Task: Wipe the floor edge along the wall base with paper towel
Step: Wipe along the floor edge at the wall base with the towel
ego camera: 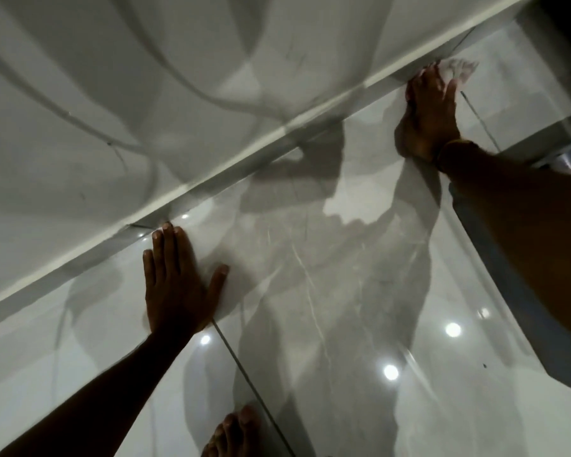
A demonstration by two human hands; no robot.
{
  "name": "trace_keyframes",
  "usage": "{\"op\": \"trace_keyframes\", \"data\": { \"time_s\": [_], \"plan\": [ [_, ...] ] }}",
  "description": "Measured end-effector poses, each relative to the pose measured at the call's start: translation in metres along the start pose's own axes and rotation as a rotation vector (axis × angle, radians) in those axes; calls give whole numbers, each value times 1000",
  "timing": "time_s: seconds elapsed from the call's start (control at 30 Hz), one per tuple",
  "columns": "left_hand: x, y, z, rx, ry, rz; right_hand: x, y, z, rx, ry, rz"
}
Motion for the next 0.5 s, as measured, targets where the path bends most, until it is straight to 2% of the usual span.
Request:
{"op": "trace_keyframes", "data": {
  "time_s": [0.13, 0.2, 0.3, 0.37, 0.5],
  "plan": [
    [-1, 2, -2, 1, -2, 10, -43, -71, 36, 13, 117, -158],
    [-2, 2, -3, -3, 1, 18, -73, -122, 62, 106, 140, -218],
    [-2, -1, -5, -4, 6, 21, -111, -217, 77, 249, 113, -242],
    [-1, -2, -5, -15, -1, 24, -132, -265, 79, 234, 76, -287],
    [0, -4, -3, -14, -17, 33, -151, -300, 85, 205, -42, -467]
  ]
}}
Point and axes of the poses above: each hand's wrist, its own x-axis towards the middle knuckle, its own z-axis out of the palm, y = z × x, the point moved 3 cm from there along x, towards the middle knuckle, and after that the axes turned 8 degrees about -z, right-handed, at the moved point
